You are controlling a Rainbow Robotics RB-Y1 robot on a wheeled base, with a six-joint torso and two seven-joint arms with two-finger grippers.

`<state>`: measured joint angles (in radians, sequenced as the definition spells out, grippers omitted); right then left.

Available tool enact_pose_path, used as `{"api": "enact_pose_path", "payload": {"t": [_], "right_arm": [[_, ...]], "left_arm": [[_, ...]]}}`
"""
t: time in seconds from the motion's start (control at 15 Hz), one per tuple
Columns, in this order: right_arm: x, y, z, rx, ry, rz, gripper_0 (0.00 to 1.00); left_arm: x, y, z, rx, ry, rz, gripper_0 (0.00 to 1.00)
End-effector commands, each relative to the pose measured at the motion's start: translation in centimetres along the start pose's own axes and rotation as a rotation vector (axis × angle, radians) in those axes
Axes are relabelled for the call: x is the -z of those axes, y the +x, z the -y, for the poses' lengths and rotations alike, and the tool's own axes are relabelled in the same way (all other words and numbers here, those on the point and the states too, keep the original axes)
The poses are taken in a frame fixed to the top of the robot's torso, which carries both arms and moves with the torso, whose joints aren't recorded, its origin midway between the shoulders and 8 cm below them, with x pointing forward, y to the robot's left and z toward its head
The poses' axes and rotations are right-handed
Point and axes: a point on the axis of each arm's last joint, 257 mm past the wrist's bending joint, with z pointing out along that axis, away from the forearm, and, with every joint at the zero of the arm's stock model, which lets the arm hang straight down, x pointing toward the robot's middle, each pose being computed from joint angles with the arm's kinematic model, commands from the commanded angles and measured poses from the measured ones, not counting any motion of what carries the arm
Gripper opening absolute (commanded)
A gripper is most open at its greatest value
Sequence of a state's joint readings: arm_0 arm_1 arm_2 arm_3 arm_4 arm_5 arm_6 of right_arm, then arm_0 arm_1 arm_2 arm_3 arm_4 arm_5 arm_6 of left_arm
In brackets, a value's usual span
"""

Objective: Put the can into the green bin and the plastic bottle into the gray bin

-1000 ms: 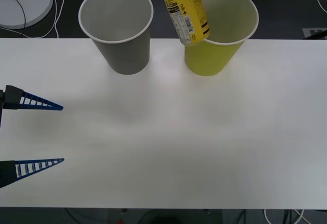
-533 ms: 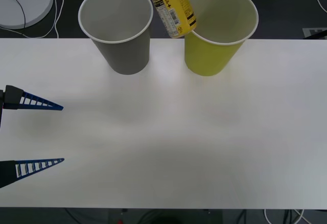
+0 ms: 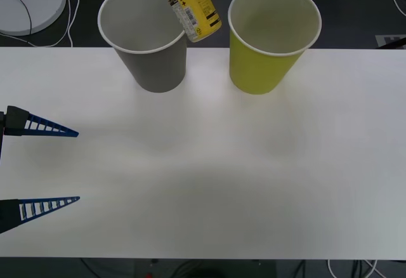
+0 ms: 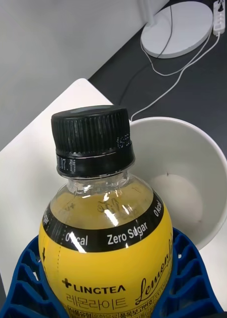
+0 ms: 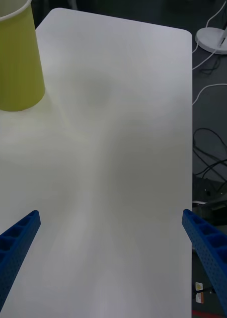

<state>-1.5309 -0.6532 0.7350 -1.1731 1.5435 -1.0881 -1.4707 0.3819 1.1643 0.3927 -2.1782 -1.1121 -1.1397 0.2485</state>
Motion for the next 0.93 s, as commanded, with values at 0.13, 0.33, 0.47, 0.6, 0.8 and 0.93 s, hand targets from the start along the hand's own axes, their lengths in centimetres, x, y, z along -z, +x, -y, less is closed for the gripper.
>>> {"api": "enact_pose_path", "payload": {"t": [0.13, 0.33, 0.47, 0.6, 0.8, 0.93], "right_arm": [[-1.3, -0.8, 0.0, -0.036, 0.033, -0.027, 0.0], [-2.3, -1.6, 0.3, -0.044, 0.063, -0.043, 0.0], [-2.8, -2.1, 0.5, -0.053, 0.08, -0.05, 0.0], [-3.5, -2.6, 0.7, -0.063, 0.103, -0.058, 0.0], [-4.0, -3.0, 1.0, -0.065, 0.133, -0.07, 0.0], [-4.3, -2.9, 1.2, -0.07, 0.147, -0.079, 0.0]], "left_arm": [[0.0, 0.0, 0.0, 0.0, 0.0, 0.0, 1.0], [0.0, 0.0, 0.0, 0.0, 0.0, 0.0, 1.0], [0.0, 0.0, 0.0, 0.0, 0.0, 0.0, 1.0], [0.0, 0.0, 0.0, 0.0, 0.0, 0.0, 1.0], [0.0, 0.0, 0.0, 0.0, 0.0, 0.0, 1.0], [0.0, 0.0, 0.0, 0.0, 0.0, 0.0, 1.0]]}}
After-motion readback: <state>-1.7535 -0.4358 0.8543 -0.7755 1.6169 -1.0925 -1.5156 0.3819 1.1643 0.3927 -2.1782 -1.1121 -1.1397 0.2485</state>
